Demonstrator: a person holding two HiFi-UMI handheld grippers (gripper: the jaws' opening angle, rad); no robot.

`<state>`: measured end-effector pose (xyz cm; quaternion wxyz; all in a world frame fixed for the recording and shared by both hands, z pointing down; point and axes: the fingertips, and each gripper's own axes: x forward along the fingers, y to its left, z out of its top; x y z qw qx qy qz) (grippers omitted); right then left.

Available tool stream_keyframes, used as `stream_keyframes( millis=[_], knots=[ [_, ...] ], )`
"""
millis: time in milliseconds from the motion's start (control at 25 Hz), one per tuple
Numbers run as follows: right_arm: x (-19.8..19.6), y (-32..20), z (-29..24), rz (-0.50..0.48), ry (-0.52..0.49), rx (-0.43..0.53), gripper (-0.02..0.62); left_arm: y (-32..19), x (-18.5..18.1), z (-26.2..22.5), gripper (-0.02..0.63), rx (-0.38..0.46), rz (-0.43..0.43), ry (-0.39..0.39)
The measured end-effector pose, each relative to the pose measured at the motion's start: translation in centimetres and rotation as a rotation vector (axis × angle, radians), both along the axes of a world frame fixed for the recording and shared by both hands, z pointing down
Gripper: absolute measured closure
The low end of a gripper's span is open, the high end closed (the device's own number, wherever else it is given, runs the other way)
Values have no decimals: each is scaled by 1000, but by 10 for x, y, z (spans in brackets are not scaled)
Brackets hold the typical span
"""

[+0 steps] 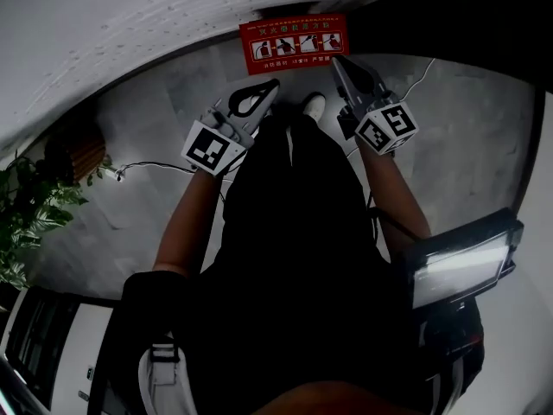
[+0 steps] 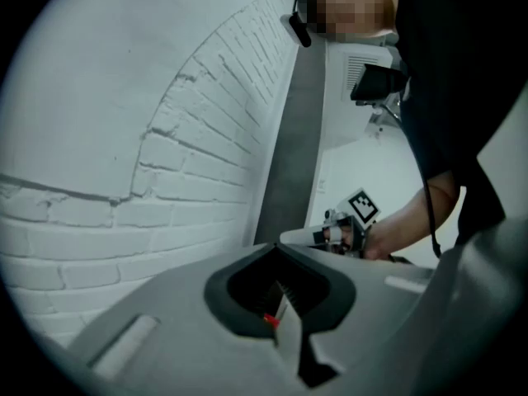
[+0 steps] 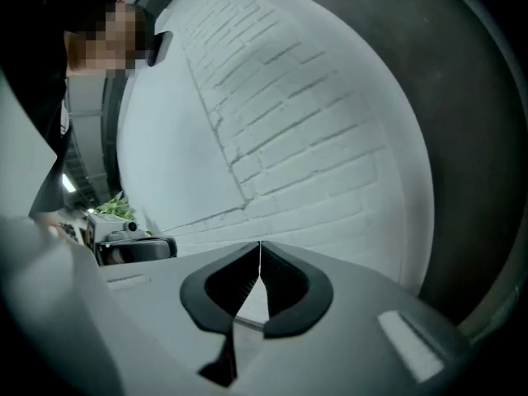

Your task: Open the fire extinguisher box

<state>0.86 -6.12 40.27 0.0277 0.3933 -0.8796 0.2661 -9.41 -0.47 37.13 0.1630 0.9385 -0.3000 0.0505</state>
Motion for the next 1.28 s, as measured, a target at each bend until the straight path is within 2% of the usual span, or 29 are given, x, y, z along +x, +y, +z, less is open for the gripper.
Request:
stream_keyframes(
  millis=[120, 240, 400, 520, 640, 800, 1040, 1280],
  knots=[
    [17, -6, 62, 68, -34, -94, 584, -14, 19, 36, 603, -30, -9, -22],
    [30, -4, 124, 81, -50, -179, 568, -24, 43, 72, 603, -70, -20, -26],
    [52, 5, 197, 149, -71, -295, 541, -31, 69, 124, 602, -61, -7, -52],
    [61, 18, 245, 195, -103, -398, 516, -28, 77, 157, 603, -94, -17, -58],
    [64, 28, 285, 232, -133, -485, 464, -19, 85, 178, 603, -133, -7, -60],
    [65, 37, 336, 304, -260, -627, 449, -11, 91, 206, 603, -162, -17, -73],
    [59, 46, 381, 349, -344, -763, 423, -11, 90, 219, 603, -191, -39, -57],
    [50, 43, 394, 354, -412, -785, 417, -4, 86, 225, 603, -196, -50, -54]
  ],
)
